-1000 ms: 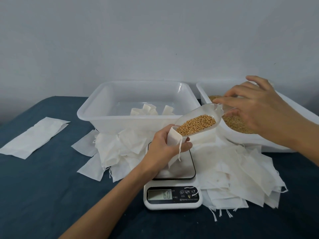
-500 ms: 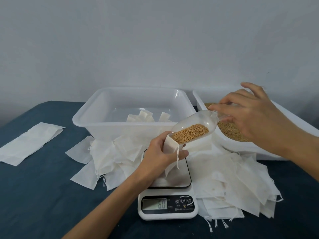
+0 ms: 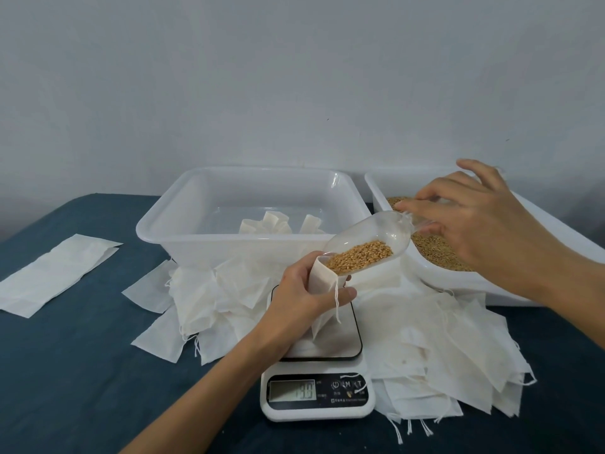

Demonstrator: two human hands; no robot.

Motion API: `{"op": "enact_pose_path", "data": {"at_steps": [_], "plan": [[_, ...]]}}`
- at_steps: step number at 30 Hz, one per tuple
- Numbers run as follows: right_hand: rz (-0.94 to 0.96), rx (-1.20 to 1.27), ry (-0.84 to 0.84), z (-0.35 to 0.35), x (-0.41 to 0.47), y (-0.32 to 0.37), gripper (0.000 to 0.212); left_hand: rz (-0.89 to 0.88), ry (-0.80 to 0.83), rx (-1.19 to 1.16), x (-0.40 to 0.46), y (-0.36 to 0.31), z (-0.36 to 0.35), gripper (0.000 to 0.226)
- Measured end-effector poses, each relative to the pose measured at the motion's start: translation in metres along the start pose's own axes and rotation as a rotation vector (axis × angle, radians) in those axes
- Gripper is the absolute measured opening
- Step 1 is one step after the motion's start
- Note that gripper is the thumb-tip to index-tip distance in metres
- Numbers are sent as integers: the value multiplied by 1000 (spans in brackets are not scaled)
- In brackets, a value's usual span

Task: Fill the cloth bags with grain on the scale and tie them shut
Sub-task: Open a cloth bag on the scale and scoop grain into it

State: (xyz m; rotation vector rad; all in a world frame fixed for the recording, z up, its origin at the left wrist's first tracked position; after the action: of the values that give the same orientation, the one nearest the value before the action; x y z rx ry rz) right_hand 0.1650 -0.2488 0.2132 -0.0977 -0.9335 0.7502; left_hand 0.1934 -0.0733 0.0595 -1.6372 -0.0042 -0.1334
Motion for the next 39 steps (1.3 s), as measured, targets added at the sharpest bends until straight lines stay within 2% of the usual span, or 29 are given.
{"op": "enact_pose_path", "data": {"at_steps": [6, 12, 19, 22, 39], "plan": [[0, 1, 2, 0, -1, 2, 39, -8, -6, 4, 1, 0, 2, 52], [2, 3, -12, 1, 0, 4, 29, -15, -6, -8, 2, -2, 2, 47], [-1, -5, 0, 0, 1, 4, 34, -15, -15, -4, 3, -1, 3, 52], [0, -9, -6, 0, 1, 5, 28, -10, -13, -11, 2, -1, 3, 51], [-11, -19, -2, 3, 3, 2, 38, -8, -13, -6, 1, -3, 3, 54]]}}
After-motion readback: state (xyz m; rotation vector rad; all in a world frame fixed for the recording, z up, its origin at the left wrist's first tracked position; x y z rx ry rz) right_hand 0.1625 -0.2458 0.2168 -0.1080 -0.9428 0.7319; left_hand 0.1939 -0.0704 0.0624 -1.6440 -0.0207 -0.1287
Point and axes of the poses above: each hand's wrist, its own x-axis towards the middle knuckle, its own z-axis out of the back of the hand, y = z × x, the point moved 10 cm from there along x, towards the middle knuckle, and after that the axes turned 10 degrees about -y, right-handed, at the moved point
